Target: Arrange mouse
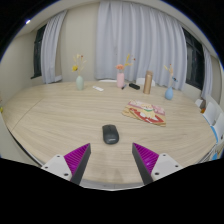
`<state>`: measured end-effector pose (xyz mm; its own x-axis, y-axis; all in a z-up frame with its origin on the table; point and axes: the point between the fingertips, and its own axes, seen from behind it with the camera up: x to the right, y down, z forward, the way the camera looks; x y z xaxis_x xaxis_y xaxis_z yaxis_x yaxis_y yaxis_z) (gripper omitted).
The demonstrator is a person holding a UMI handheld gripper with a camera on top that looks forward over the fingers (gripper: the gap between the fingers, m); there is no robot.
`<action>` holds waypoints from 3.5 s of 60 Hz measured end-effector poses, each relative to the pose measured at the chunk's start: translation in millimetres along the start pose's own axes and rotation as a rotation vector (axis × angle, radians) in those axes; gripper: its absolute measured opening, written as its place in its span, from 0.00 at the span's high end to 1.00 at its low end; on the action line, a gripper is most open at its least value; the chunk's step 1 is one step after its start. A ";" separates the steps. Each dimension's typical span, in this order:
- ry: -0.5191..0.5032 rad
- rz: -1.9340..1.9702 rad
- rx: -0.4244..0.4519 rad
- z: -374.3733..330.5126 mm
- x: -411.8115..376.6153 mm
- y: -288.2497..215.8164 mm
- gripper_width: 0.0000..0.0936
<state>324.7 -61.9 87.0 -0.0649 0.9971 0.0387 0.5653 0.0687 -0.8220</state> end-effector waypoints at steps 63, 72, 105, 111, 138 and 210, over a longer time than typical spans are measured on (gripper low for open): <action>0.039 0.036 -0.106 189.4 13.4 -9.8 0.48; 0.021 0.044 -0.129 190.7 9.3 -10.3 0.57; 0.123 0.043 0.083 200.5 149.2 -223.2 0.59; 0.150 0.084 0.044 243.4 193.7 -209.0 0.59; 0.079 0.107 -0.121 318.5 222.6 -91.6 0.47; 0.144 0.133 -0.047 14.3 78.9 -33.8 0.09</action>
<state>288.7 14.0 109.7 0.1298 0.9914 0.0152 0.5991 -0.0662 -0.7979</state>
